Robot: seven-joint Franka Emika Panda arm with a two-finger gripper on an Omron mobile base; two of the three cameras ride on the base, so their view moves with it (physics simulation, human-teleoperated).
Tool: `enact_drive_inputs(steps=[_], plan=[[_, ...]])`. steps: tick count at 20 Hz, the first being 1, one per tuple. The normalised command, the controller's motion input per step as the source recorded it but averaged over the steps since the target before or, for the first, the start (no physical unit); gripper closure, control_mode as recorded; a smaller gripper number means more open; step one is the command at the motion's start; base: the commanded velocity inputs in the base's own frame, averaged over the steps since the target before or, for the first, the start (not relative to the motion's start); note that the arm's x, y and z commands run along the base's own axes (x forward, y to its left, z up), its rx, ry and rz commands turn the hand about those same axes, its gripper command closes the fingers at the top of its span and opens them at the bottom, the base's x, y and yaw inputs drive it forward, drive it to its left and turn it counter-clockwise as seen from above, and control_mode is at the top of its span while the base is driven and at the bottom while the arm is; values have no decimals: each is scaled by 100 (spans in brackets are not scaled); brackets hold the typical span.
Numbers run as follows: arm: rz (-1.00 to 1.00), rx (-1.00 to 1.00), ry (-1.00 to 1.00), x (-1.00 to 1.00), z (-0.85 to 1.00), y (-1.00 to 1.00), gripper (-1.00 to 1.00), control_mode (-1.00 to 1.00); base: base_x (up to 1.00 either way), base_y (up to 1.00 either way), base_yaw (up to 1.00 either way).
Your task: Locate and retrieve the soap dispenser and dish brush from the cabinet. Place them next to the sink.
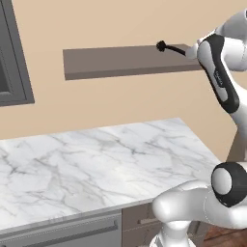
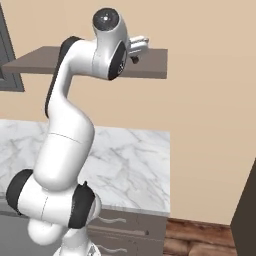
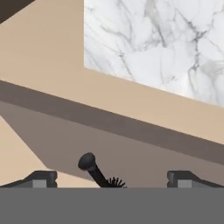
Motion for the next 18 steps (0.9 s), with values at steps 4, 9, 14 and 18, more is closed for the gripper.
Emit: enact_drive_inputs(steps=[4, 9, 14, 18], plan=[[0, -1, 8, 77, 0, -2, -100, -100, 0, 0, 0], [0, 0, 13, 75, 0, -11, -100, -100, 0, 0, 0], [4, 0, 14, 66, -1, -21, -100, -100, 0, 0, 0], [5, 0, 7, 42, -8, -8, -100, -100, 0, 0, 0]])
